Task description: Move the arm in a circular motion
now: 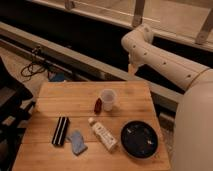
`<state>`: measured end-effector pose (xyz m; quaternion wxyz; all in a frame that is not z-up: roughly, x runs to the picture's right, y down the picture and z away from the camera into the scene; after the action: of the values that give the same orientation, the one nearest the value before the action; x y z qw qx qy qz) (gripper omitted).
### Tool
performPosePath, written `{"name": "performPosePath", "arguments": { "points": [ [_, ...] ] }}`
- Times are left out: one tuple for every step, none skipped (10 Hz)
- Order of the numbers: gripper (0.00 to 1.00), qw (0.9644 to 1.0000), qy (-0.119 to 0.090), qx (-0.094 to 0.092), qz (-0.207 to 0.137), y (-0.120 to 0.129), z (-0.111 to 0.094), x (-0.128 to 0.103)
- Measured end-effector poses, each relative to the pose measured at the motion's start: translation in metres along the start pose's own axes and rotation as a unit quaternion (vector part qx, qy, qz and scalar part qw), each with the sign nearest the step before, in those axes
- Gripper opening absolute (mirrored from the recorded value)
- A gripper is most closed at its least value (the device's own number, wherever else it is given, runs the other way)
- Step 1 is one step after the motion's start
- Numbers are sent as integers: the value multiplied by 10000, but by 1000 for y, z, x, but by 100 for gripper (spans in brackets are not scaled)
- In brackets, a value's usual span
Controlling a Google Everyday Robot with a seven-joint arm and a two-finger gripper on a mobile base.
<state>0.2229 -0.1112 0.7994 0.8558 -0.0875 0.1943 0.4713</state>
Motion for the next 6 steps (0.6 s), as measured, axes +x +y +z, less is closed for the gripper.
{"name": "performPosePath", "arguments": {
  "points": [
    [73,10000,-1,-13,-12,-8,2,7],
    [73,10000,40,4,-12,-16,3,22],
    [73,10000,64,-4,-24,-11,1,31],
    [73,10000,92,-7,-21,-4,-3,37],
    [73,9999,138,-6,-43,9,-10,49],
    [73,9998,195,15,-57,17,-15,62]
  ]
}}
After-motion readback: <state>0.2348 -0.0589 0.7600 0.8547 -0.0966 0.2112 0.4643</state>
